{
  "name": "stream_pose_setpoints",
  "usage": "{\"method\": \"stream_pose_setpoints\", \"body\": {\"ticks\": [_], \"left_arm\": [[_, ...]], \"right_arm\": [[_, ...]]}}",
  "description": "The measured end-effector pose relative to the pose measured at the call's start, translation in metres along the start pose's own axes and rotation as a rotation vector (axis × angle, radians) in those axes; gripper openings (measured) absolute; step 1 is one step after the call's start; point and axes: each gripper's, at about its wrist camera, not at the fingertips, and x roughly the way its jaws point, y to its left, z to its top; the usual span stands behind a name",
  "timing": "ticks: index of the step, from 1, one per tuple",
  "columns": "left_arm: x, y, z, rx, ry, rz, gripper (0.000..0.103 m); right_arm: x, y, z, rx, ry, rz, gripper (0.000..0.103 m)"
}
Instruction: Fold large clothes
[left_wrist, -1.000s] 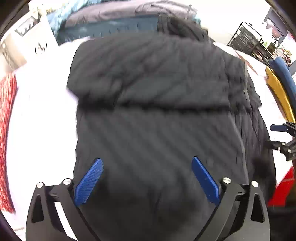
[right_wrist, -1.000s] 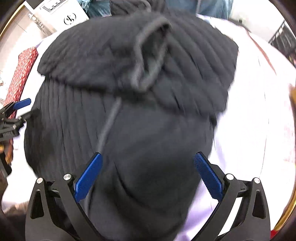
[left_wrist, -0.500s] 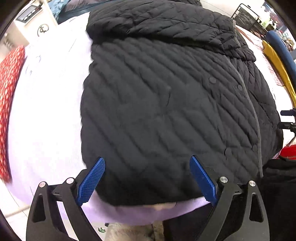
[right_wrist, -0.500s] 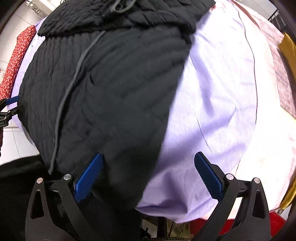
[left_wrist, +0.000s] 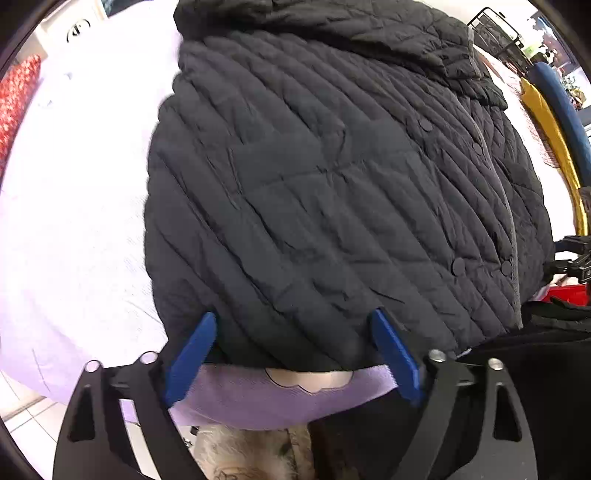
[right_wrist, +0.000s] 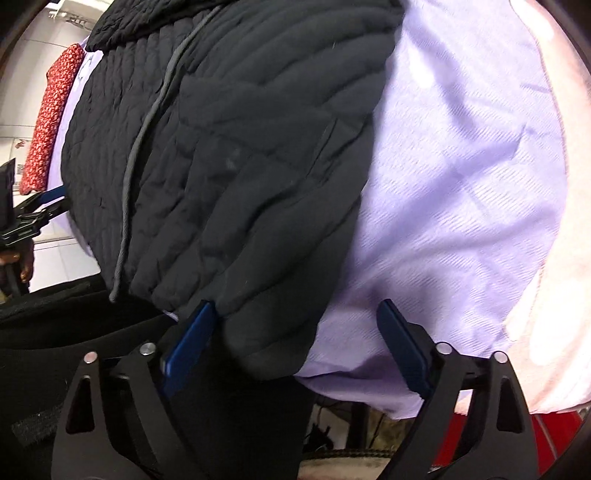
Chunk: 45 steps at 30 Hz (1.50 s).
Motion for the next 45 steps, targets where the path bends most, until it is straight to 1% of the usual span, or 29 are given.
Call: {"method": "stream_pose_setpoints", "body": {"ticks": [3, 6, 7, 8, 13, 14, 16, 18, 19, 20, 21, 22, 23, 26, 29, 30, 32, 35, 39, 42, 43, 45], "left_arm": [[0.008, 0.002, -0.005, -0.005, 0.026, -0.04, 0.072], [0.017, 0.003, -0.009, -0.01, 0.051, -0.064, 0.068], [0.019, 0.001, -0.009, -0.014, 0.054, -0.067, 0.068], [0.021, 0.002, -0.009, -0.019, 0.054, -0.073, 0.068], [0.028, 0.009, -0.006, -0.037, 0.059, -0.086, 0.061], [0.028, 0.008, -0.001, -0.037, 0.06, -0.086, 0.058], [0.028, 0.006, 0.002, -0.036, 0.06, -0.082, 0.053], [0.025, 0.006, 0.006, -0.039, 0.056, -0.084, 0.041], [0.022, 0.006, 0.009, -0.041, 0.051, -0.09, 0.036], [0.015, 0.007, 0.017, -0.042, 0.047, -0.095, 0.028], [0.013, 0.007, 0.019, -0.044, 0.043, -0.102, 0.019], [0.009, 0.006, 0.022, -0.045, 0.038, -0.112, 0.015], [0.005, 0.006, 0.025, -0.046, 0.031, -0.122, 0.01], [-0.007, 0.0, 0.038, -0.051, -0.002, -0.166, 0.006], [-0.019, -0.008, 0.055, -0.031, -0.037, -0.182, 0.006], [-0.024, -0.009, 0.056, -0.026, -0.051, -0.187, 0.006], [-0.031, -0.016, 0.064, -0.021, -0.082, -0.199, 0.006], [-0.043, -0.023, 0.081, -0.001, -0.12, -0.206, 0.005], [-0.062, -0.018, 0.11, 0.019, -0.184, -0.196, 0.005], [-0.082, -0.007, 0.142, 0.026, -0.249, -0.172, 0.003], [-0.09, -0.002, 0.157, 0.03, -0.284, -0.146, 0.0], [-0.105, 0.008, 0.18, 0.031, -0.334, -0.09, 0.0]], "right_arm": [[0.01, -0.011, -0.011, 0.02, 0.035, 0.046, 0.083], [0.018, -0.019, -0.018, 0.042, 0.066, 0.078, 0.076], [0.019, -0.02, -0.02, 0.046, 0.07, 0.086, 0.072], [0.022, -0.017, -0.015, 0.045, 0.072, 0.091, 0.069], [0.024, -0.014, -0.017, 0.013, 0.08, 0.099, 0.048], [0.019, -0.011, -0.013, 0.006, 0.081, 0.094, 0.046], [0.018, -0.006, -0.012, -0.012, 0.084, 0.092, 0.036], [0.016, -0.004, -0.011, -0.022, 0.086, 0.095, 0.03], [0.014, -0.004, -0.01, -0.024, 0.087, 0.101, 0.027], [0.014, 0.003, -0.009, -0.026, 0.087, 0.103, 0.025], [0.015, 0.004, -0.012, -0.026, 0.088, 0.109, 0.023], [0.015, 0.008, -0.012, -0.023, 0.086, 0.12, 0.02], [0.013, 0.008, -0.012, -0.015, 0.084, 0.132, 0.019], [0.006, 0.011, -0.001, -0.003, 0.074, 0.153, 0.017], [-0.003, 0.012, 0.002, -0.019, 0.061, 0.151, 0.016], [-0.003, 0.016, 0.002, -0.02, 0.053, 0.16, 0.015], [-0.018, 0.011, 0.01, -0.011, 0.026, 0.198, 0.015], [-0.04, 0.008, 0.027, -0.006, -0.038, 0.222, 0.014], [-0.068, 0.011, 0.052, -0.021, -0.115, 0.229, 0.014], [-0.096, -0.001, 0.077, -0.018, -0.194, 0.234, 0.014], [-0.106, -0.006, 0.089, -0.008, -0.225, 0.238, 0.014], [-0.126, -0.019, 0.107, 0.01, -0.277, 0.236, 0.013]]}}
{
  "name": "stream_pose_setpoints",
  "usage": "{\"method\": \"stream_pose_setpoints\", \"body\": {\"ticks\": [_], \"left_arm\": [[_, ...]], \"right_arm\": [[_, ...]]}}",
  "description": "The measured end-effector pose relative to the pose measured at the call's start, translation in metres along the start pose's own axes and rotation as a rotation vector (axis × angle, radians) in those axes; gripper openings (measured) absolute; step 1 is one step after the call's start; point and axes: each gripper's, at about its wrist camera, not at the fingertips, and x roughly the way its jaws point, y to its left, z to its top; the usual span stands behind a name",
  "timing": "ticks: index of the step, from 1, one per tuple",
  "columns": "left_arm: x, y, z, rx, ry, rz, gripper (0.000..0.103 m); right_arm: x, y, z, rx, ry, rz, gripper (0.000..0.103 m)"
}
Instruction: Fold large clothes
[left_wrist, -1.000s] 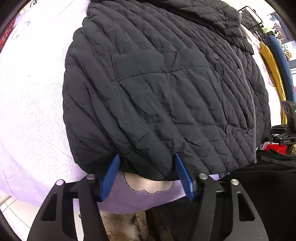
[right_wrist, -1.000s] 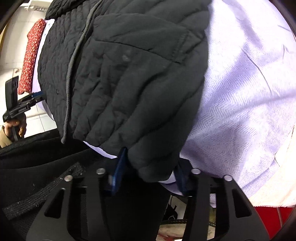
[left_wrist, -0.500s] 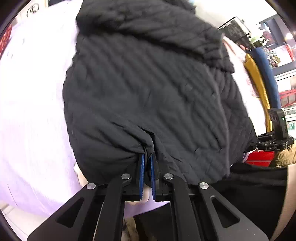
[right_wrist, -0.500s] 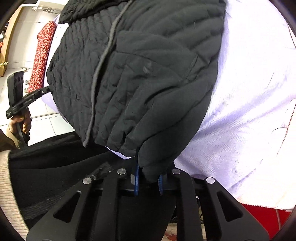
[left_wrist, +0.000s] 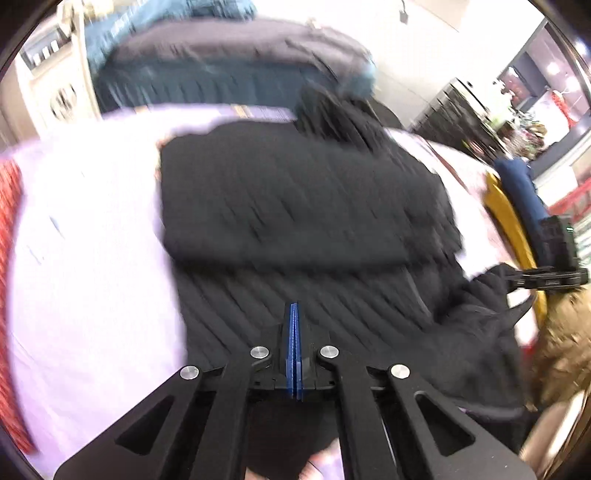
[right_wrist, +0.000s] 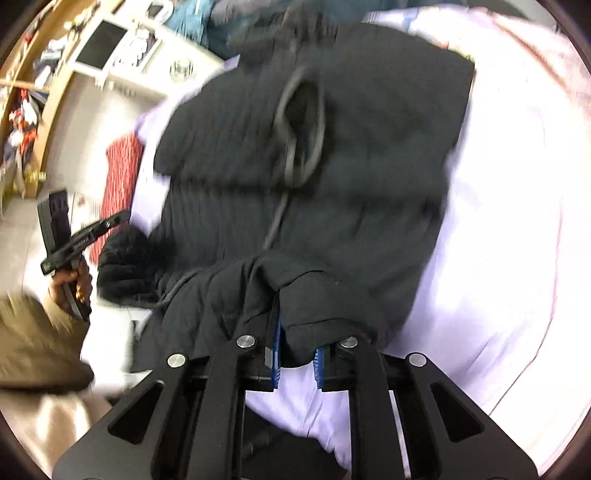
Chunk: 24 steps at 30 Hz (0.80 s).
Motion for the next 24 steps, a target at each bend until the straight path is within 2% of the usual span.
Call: {"method": "stream_pose_setpoints", "body": {"ticks": [3, 6, 10, 11, 12, 13, 15, 17, 19, 21, 24], "left_arm": [[-0.006, 0.016, 0.043, -0.002, -0.067, 0.044, 0.0], [-0.001, 0.024, 0.076, -0.017, -0.071, 0.081, 0.0], [0.004, 0.029, 0.087, -0.086, -0.043, 0.023, 0.004], [0.004, 0.029, 0.083, -0.102, -0.031, 0.003, 0.017], [0.004, 0.027, 0.08, -0.107, -0.022, -0.006, 0.043], [0.001, 0.026, 0.075, -0.104, -0.023, 0.004, 0.06], [-0.003, 0.024, 0.066, -0.082, -0.046, 0.038, 0.062], [-0.013, 0.027, 0.058, -0.09, -0.066, 0.107, 0.064], [-0.032, 0.042, 0.052, -0.161, -0.124, 0.168, 0.071], [-0.051, 0.06, 0.047, -0.248, -0.193, 0.174, 0.076], [-0.058, 0.078, 0.044, -0.323, -0.206, 0.184, 0.076]], "right_arm": [[-0.014, -0.003, 0.037, 0.017, -0.065, 0.028, 0.013], [-0.014, 0.008, 0.071, 0.01, -0.107, 0.044, 0.013], [-0.012, 0.015, 0.103, 0.01, -0.16, 0.033, 0.013], [-0.011, 0.014, 0.108, 0.016, -0.174, 0.029, 0.013], [-0.01, 0.013, 0.114, 0.024, -0.184, 0.024, 0.013], [-0.011, 0.011, 0.12, 0.029, -0.195, 0.017, 0.013], [-0.017, 0.009, 0.138, 0.041, -0.233, -0.001, 0.013], [-0.022, 0.001, 0.161, 0.071, -0.284, -0.016, 0.013], [-0.025, -0.011, 0.184, 0.11, -0.323, -0.032, 0.012], [-0.03, -0.029, 0.205, 0.175, -0.353, -0.036, 0.012], [-0.029, -0.059, 0.235, 0.304, -0.379, -0.062, 0.012]]}}
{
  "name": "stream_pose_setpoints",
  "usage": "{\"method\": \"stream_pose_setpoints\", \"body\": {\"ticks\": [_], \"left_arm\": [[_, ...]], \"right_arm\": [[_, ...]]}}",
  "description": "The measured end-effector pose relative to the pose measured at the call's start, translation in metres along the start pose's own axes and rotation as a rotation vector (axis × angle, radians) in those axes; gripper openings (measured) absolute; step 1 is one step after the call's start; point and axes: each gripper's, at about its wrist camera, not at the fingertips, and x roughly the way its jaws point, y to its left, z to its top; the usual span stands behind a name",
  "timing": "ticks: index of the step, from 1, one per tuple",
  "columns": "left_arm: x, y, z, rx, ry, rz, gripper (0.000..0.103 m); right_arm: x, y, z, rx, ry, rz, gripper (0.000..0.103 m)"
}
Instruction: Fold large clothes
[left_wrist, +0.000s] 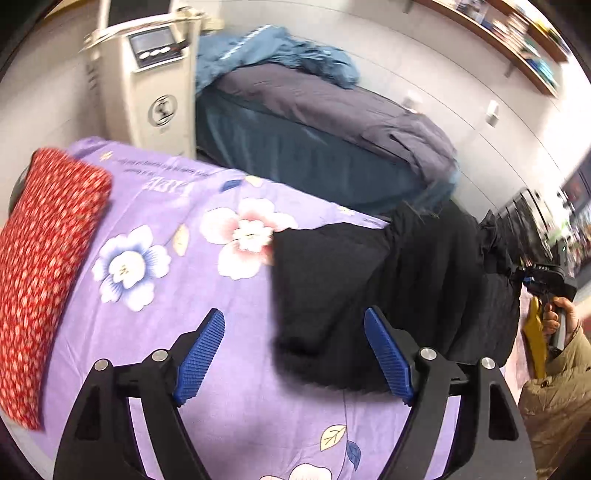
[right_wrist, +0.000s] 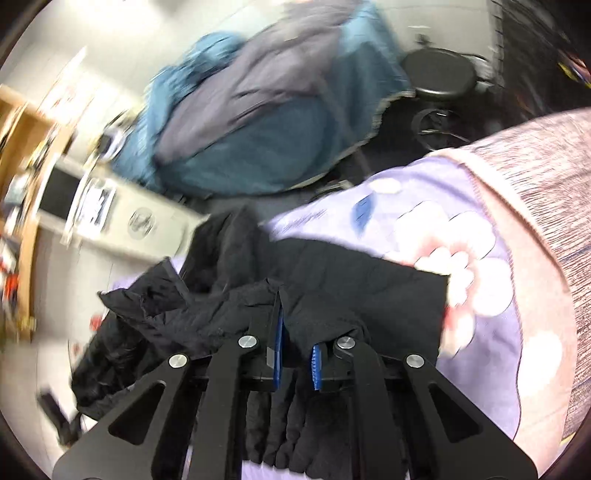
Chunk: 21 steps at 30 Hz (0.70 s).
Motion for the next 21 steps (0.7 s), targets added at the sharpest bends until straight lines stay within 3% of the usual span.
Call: {"method": "stream_pose_setpoints", "body": {"ticks": [2, 5, 8, 11, 12, 13, 17, 21], "left_arm": [[0.007, -0.003, -0.001, 0.002, 0.023, -0.001, 0.076], [0.027, -0.029, -0.007, 0.092, 0.068, -0.02, 0.077], [0.051, -0.062, -0.013, 0.198, 0.092, -0.041, 0.081], [0.079, -0.083, -0.016, 0.268, 0.102, -0.053, 0.085], [0.09, -0.088, -0.015, 0.29, 0.105, -0.038, 0.085], [0.1, -0.091, -0.014, 0.303, 0.11, -0.023, 0.085], [0.128, -0.089, -0.001, 0.292, 0.127, -0.044, 0.085], [0.145, -0.083, 0.006, 0.251, 0.173, -0.105, 0.086]], "right_arm": [[0.017, -0.02, 0.016, 0.128, 0.014, -0.007, 0.013], [0.054, -0.056, 0.013, 0.394, 0.089, 0.069, 0.025], [0.06, -0.061, 0.001, 0.453, 0.09, 0.127, 0.037], [0.045, -0.052, -0.003, 0.371, 0.059, 0.13, 0.058], [0.033, -0.047, -0.003, 0.324, 0.031, 0.123, 0.073], [0.023, -0.044, -0.003, 0.282, 0.003, 0.106, 0.08], [-0.017, -0.03, -0.008, 0.067, -0.059, 0.041, 0.082], [-0.014, -0.036, -0.03, -0.114, 0.032, -0.082, 0.085]]}}
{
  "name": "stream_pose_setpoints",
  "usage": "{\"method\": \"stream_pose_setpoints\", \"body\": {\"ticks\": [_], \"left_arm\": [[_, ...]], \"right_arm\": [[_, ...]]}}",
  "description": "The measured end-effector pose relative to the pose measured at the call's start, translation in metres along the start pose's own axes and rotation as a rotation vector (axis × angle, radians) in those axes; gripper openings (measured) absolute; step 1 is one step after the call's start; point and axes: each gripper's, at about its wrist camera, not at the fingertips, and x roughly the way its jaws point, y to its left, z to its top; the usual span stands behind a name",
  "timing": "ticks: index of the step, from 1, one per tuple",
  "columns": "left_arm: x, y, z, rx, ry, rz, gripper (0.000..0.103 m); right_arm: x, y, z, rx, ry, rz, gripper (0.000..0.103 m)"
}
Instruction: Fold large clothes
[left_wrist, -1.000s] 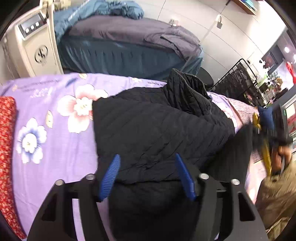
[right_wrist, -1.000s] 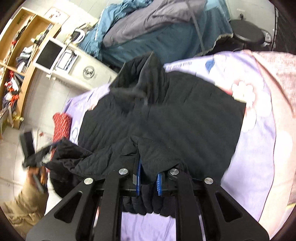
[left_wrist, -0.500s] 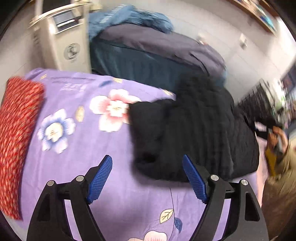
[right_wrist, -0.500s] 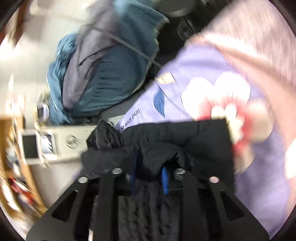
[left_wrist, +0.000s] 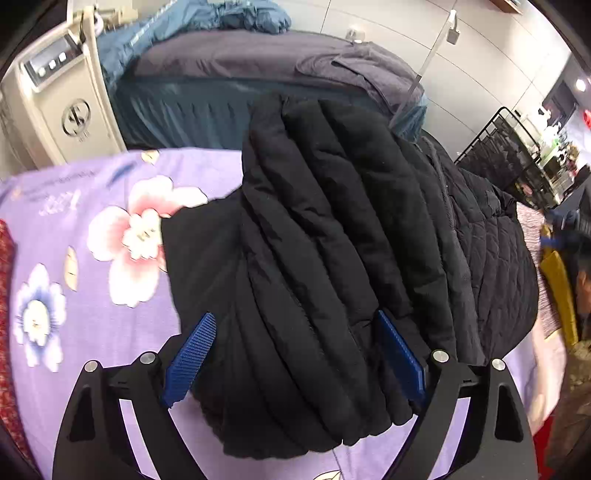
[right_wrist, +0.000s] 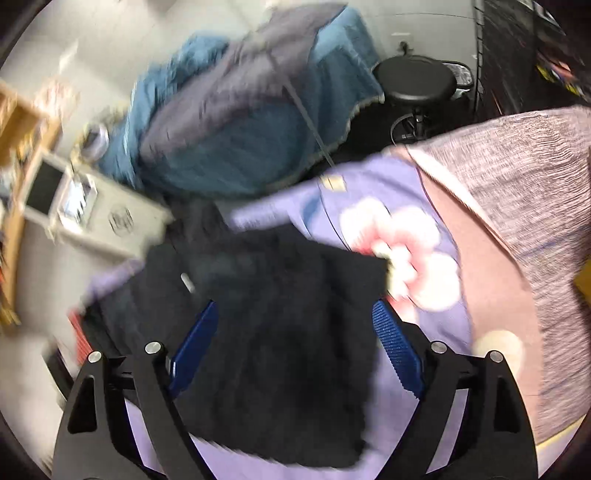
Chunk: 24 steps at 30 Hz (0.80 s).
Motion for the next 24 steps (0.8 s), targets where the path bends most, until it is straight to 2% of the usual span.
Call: {"method": "stream_pose_setpoints", "body": {"ticks": [3, 5, 6, 7, 8, 9, 10, 12, 15, 17, 20, 22, 24], "left_arm": [[0.011, 0.004, 0.003, -0.011, 0.032, -0.034, 0.085], [0.015, 0.004, 0.006, -0.023, 0.039, -0.074, 0.076], [0.017, 0.004, 0.008, -0.025, 0.047, -0.084, 0.066], [0.019, 0.002, 0.009, -0.02, 0.054, -0.081, 0.051], [0.019, -0.001, 0.011, -0.009, 0.059, -0.084, 0.043], [0.017, -0.003, 0.012, 0.001, 0.06, -0.09, 0.03], [0.01, -0.009, 0.015, 0.018, 0.043, -0.082, 0.024], [-0.009, -0.016, 0.022, 0.044, -0.02, -0.074, 0.019], [-0.04, -0.018, 0.037, 0.03, -0.133, -0.07, 0.017], [-0.045, -0.013, 0.046, 0.01, -0.161, -0.06, 0.017], [-0.017, 0.001, 0.051, -0.061, -0.093, -0.049, 0.017], [0.023, 0.018, 0.046, -0.176, 0.019, -0.04, 0.019], [0.056, 0.034, 0.035, -0.278, 0.084, -0.035, 0.039]], "right_arm": [[0.018, -0.007, -0.029, -0.043, 0.089, 0.011, 0.085], [0.032, -0.004, -0.047, -0.072, 0.132, 0.024, 0.076], [0.04, 0.0, -0.054, -0.089, 0.153, 0.042, 0.058], [0.047, 0.005, -0.059, -0.106, 0.167, 0.042, 0.038], [0.049, 0.015, -0.063, -0.143, 0.156, 0.0, 0.032], [0.047, 0.024, -0.065, -0.183, 0.131, -0.036, 0.023], [0.042, 0.032, -0.066, -0.221, 0.099, -0.062, 0.017], [0.024, 0.049, -0.063, -0.289, 0.006, -0.094, 0.013], [-0.005, 0.052, -0.051, -0.277, -0.106, -0.086, 0.012], [-0.012, 0.043, -0.039, -0.231, -0.141, -0.106, 0.012], [0.002, 0.023, -0.032, -0.132, -0.102, -0.117, 0.012], [0.023, 0.013, -0.034, -0.08, -0.034, -0.13, 0.012], [0.04, 0.007, -0.037, -0.06, -0.001, -0.168, 0.013]]}}
